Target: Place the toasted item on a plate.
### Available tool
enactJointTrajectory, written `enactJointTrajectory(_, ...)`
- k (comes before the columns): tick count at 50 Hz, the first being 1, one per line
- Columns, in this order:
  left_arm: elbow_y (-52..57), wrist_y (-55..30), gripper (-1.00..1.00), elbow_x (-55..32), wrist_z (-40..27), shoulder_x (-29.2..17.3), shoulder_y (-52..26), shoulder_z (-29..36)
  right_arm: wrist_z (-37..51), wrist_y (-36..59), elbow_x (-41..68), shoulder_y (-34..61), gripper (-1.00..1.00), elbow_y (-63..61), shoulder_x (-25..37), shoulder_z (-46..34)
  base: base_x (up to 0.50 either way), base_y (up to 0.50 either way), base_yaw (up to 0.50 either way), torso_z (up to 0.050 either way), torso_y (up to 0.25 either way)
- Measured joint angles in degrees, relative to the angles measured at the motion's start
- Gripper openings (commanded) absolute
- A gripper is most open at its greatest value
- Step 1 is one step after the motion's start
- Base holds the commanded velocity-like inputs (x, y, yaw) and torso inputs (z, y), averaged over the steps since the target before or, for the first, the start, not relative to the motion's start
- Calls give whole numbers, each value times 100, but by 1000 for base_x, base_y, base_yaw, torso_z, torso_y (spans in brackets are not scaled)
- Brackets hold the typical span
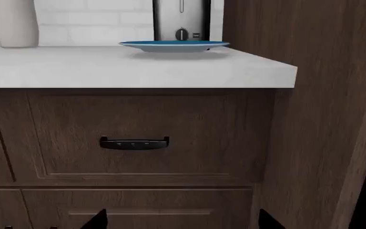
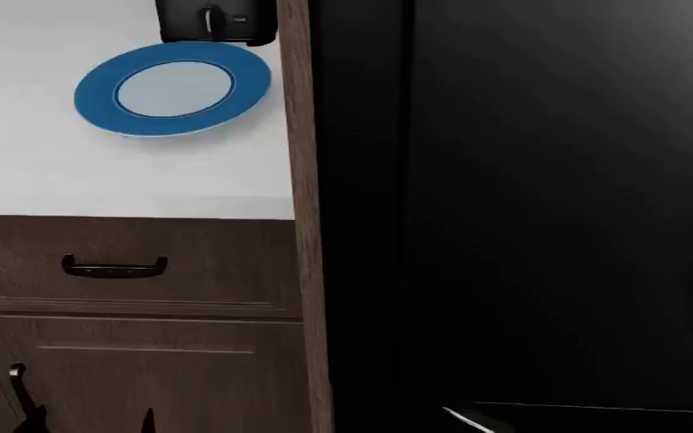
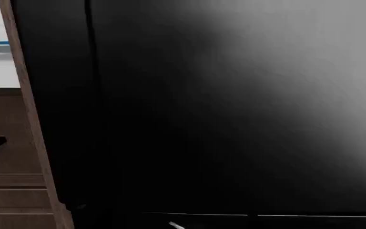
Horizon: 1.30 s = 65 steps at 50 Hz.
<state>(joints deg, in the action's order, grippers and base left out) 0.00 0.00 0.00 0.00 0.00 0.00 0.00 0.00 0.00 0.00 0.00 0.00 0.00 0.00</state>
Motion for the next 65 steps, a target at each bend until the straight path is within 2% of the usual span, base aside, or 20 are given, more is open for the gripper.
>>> enactJointTrajectory(15, 30, 14, 100, -196, -190, -192, 28, 208, 281, 18, 245, -8, 100, -39, 239, -308, 0, 0, 0, 0, 0)
enactJointTrajectory(60, 503, -164, 100, -776, -464, -607, 115, 574, 717, 136, 536, 5, 100, -364, 593, -749, 0, 0, 0, 50, 0)
enactJointTrajectory(65, 530, -158, 100, -799, -505, -622, 116, 610, 768, 166, 533, 11, 100, -401, 642, -782, 0, 392, 0, 0, 0)
